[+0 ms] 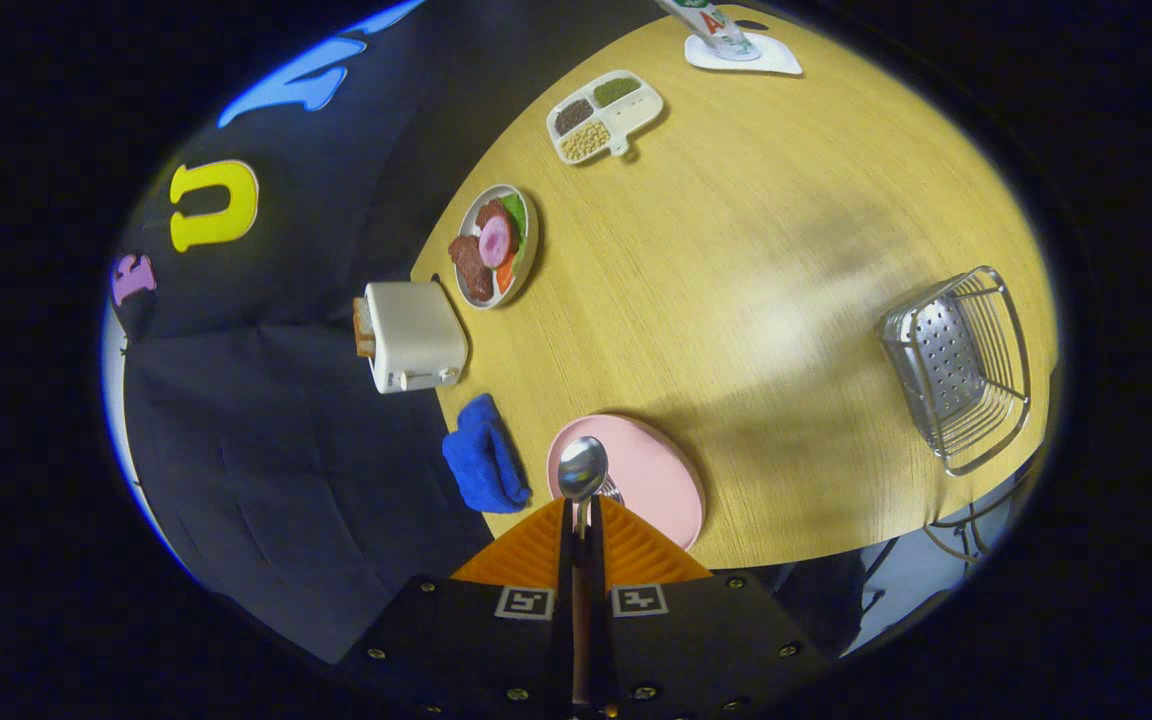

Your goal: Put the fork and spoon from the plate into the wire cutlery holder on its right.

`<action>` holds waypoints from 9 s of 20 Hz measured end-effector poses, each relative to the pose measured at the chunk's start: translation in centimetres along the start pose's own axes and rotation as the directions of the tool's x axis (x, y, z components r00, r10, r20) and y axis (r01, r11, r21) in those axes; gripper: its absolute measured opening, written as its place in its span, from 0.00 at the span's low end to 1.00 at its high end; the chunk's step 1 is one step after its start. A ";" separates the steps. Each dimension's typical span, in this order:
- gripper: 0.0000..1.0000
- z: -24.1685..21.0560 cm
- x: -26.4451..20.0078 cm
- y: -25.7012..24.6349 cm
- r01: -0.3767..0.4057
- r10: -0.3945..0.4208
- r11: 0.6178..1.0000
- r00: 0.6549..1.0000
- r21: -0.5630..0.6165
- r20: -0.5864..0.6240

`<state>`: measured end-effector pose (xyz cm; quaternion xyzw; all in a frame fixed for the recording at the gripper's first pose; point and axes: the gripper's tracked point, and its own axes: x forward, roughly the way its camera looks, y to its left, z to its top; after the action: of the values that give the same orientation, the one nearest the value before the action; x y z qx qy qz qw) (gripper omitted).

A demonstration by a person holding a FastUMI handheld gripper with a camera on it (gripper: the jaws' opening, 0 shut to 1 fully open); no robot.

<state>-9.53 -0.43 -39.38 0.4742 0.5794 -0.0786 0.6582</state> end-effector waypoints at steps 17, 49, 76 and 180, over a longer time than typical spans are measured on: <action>0.07 4.4 -11.6 -15.7 0.040 -0.124 0.954 0.955 0.297 0.269; 0.07 1.4 -9.3 -8.1 0.197 -0.185 0.980 0.935 -0.009 0.302; 0.07 -14.8 12.2 -2.3 0.252 -0.339 0.869 0.930 -0.425 -0.141; 0.04 -1.7 -7.3 -16.7 0.426 -0.428 0.903 0.883 -0.053 -0.193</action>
<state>-23.90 -11.41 -41.97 0.3375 0.7330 -0.1711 0.5652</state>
